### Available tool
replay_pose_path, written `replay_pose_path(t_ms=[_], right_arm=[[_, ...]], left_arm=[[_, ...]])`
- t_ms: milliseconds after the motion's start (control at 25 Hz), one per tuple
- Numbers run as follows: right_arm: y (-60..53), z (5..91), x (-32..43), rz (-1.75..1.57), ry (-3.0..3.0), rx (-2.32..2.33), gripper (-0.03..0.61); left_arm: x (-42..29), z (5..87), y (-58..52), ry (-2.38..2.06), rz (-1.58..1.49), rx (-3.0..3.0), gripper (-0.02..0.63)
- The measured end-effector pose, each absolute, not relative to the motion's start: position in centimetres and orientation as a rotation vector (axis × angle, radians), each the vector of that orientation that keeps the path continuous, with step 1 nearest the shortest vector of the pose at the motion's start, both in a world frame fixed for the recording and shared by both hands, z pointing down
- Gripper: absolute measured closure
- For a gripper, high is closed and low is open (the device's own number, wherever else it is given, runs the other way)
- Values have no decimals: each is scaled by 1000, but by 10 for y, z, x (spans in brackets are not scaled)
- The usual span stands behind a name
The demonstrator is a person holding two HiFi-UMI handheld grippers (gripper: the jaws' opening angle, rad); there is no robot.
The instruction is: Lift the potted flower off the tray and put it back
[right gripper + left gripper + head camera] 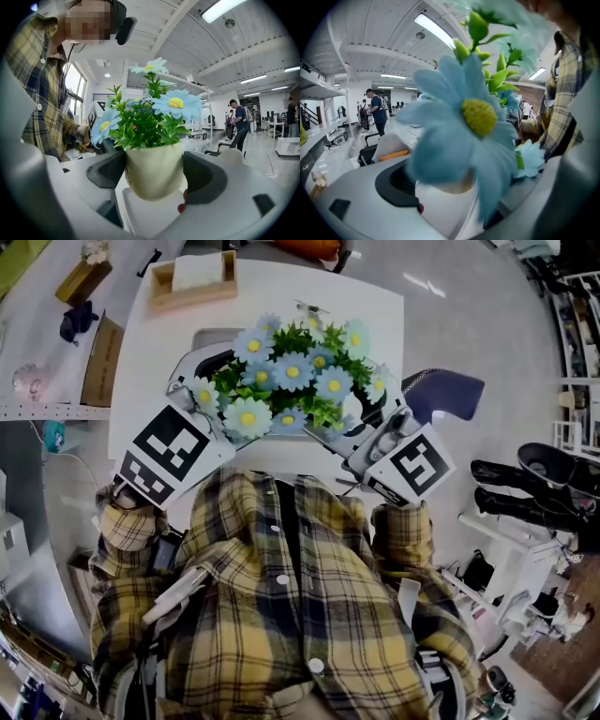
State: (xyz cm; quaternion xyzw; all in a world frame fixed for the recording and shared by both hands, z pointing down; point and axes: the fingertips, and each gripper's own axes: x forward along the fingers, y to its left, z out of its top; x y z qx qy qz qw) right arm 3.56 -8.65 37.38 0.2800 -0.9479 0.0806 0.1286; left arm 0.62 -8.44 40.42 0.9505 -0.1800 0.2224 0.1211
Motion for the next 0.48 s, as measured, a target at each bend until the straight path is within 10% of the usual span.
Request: replay_pose_path(t_ms=[480], right_arm=[[-87,373,34,239,-2763,814,209]], left_arm=[[5,402,-85,-526,651,2790,200]])
